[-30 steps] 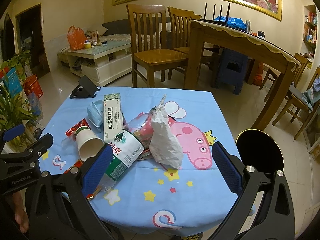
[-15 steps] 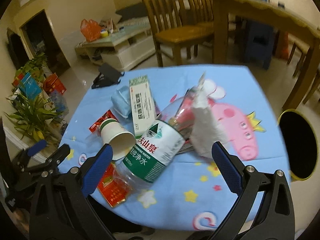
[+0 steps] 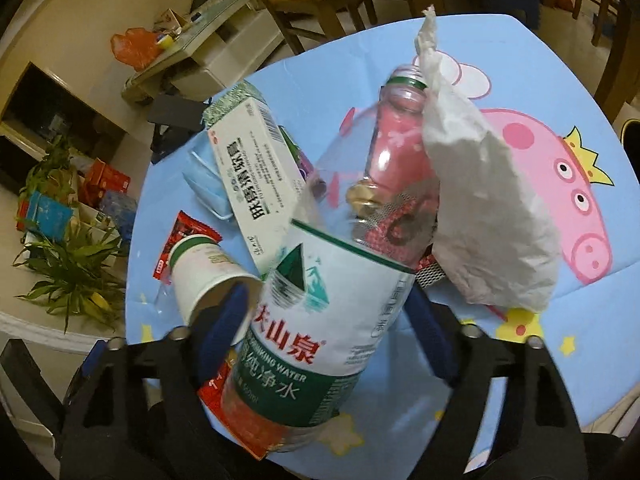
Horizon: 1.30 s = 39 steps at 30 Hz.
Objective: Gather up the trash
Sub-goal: 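Grasp the green-label water bottle with the right tool while the left tool grasps the red cigarette pack, then carry both items to the black bin and open both tools to drop them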
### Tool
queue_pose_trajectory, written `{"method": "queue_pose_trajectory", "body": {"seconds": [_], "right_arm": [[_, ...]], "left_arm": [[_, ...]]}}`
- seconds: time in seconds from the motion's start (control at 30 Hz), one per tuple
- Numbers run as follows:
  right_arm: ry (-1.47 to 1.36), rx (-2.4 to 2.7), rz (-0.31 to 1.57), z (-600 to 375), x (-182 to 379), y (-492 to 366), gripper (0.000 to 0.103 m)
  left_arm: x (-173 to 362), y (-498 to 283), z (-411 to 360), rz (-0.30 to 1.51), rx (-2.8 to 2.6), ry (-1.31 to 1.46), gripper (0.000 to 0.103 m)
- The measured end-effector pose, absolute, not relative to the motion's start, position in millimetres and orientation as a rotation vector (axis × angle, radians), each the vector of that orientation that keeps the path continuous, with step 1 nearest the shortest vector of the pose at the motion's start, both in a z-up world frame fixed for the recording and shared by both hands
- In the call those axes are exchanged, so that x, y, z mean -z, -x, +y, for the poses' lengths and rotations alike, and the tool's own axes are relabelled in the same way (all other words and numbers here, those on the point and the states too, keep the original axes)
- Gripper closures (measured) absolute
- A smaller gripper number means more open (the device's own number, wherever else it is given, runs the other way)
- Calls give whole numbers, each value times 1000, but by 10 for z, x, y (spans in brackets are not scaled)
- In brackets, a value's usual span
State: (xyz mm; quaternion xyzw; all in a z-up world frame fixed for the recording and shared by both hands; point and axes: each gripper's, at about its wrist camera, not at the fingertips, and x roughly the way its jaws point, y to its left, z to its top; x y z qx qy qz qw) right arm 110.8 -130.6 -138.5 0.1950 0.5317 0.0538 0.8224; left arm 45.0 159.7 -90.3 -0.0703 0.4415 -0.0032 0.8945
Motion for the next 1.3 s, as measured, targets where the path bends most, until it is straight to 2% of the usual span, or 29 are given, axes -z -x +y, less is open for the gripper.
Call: {"method": "queue_pose_trajectory", "body": {"seconds": [0.23, 0.43, 0.5, 0.93, 1.3], "right_arm": [[-541, -231, 1109, -1449, 1339, -1132, 32], [-477, -211, 1215, -1324, 1495, -1253, 26], [-438, -207, 1222, -1261, 1537, -1261, 28], [-589, -383, 1016, -1780, 1055, -878, 30], [-586, -490, 861, -2308, 784, -442, 30]], "left_arm": [[908, -475, 1448, 909, 31, 110, 7], [973, -479, 1271, 955, 89, 116, 7], [1004, -451, 1191, 976, 104, 113, 7], [1098, -217, 1040, 1110, 112, 312, 7], [1396, -356, 226, 1260, 1, 213, 7]]}}
